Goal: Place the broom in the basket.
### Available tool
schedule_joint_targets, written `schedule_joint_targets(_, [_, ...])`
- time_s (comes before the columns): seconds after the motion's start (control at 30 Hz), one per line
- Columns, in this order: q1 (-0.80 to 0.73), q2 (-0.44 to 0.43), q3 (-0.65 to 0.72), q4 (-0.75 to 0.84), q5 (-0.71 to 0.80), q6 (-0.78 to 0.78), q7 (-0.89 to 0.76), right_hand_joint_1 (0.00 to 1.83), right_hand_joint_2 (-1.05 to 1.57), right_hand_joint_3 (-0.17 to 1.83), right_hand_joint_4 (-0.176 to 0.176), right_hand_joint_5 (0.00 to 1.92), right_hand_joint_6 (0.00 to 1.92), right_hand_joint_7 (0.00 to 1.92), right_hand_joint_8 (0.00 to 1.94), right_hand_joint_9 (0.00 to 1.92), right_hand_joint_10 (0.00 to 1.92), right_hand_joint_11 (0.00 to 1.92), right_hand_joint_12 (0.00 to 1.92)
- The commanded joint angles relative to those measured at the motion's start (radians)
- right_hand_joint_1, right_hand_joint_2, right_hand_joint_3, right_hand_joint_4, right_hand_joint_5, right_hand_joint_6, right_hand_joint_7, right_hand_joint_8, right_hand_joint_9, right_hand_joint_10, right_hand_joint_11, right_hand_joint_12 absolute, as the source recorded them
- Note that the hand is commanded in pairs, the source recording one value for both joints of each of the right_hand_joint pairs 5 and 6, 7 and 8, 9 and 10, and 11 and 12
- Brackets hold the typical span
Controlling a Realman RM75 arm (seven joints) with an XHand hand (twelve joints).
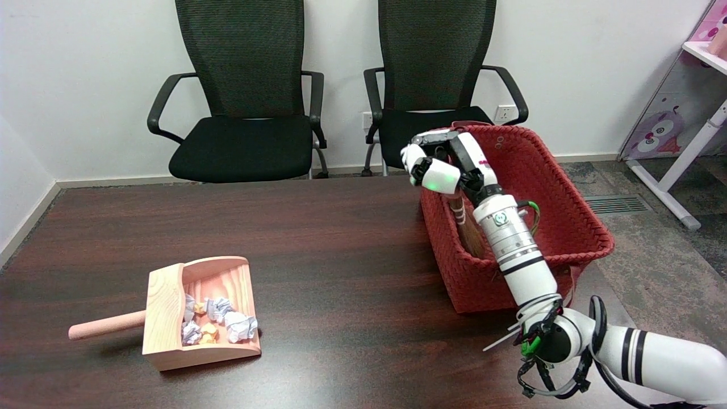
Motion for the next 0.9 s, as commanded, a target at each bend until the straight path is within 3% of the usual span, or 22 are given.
schedule_joint_targets(0.03, [0.0, -0.002, 0.01, -0.017, -0.022, 0.003, 0.007, 0.72, 0.67, 1.25, -0.013, 1.07, 1.07, 1.07, 1.07, 0.64, 0.64, 0.95, 0.95])
schedule_joint_targets(0.17, [0.0, 0.007, 0.013, -0.044, -0.022, -0.005, 0.007, 0.71, 0.65, 1.21, -0.083, 0.93, 0.93, 0.93, 0.93, 0.5, 0.5, 0.77, 0.77])
schedule_joint_targets(0.27, [-0.001, 0.013, 0.027, -0.08, -0.022, -0.021, 0.01, 0.72, 0.62, 1.19, -0.121, 0.84, 0.84, 0.84, 0.84, 0.43, 0.43, 0.69, 0.69])
schedule_joint_targets(0.33, [-0.007, 0.013, 0.041, -0.114, -0.022, -0.074, 0.01, 0.72, 0.6, 1.17, -0.121, 0.77, 0.77, 0.77, 0.77, 0.38, 0.38, 0.65, 0.65])
schedule_joint_targets(0.37, [-0.008, 0.013, 0.044, -0.126, -0.022, -0.099, 0.01, 0.76, 0.58, 1.17, -0.146, 0.73, 0.73, 0.73, 0.73, 0.36, 0.36, 0.62, 0.62])
schedule_joint_targets(0.43, [-0.008, 0.015, 0.053, -0.157, -0.03, -0.163, 0.01, 0.72, 0.54, 1.16, -0.132, 0.67, 0.67, 0.67, 0.67, 0.33, 0.33, 0.59, 0.59])
schedule_joint_targets(0.53, [-0.013, 0.047, 0.079, -0.217, -0.062, -0.236, 0.011, 0.73, 0.52, 1.1, -0.172, 0.61, 0.61, 0.61, 0.61, 0.33, 0.33, 0.58, 0.58])
schedule_joint_targets(0.9, [-0.174, 0.378, 0.209, -0.54, -0.049, -0.305, 0.099, 0.72, 0.65, 0.94, -0.176, 0.63, 0.63, 0.63, 0.63, 0.34, 0.34, 0.6, 0.6])
